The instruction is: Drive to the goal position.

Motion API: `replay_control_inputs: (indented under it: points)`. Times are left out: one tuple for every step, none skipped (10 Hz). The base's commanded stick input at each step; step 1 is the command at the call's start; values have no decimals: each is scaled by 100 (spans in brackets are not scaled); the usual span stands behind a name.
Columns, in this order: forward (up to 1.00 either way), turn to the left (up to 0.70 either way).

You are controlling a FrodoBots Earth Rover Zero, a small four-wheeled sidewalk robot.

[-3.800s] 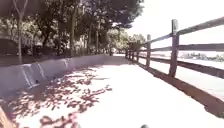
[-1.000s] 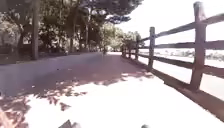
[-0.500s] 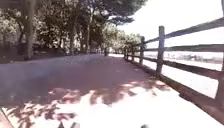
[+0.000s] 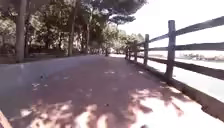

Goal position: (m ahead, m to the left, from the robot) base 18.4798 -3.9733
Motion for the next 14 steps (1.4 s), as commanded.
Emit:
replay_control_inputs:
  points:
    - [100, 0]
    - [100, 0]
    - [100, 0]
    - [100, 0]
    - [100, 0]
    - [100, -12]
    - [100, -40]
    - [100, -40]
    - [100, -16]
    - [100, 0]
    - [100, 0]
    - [100, 0]
    - [100, 0]
    - [100, 0]
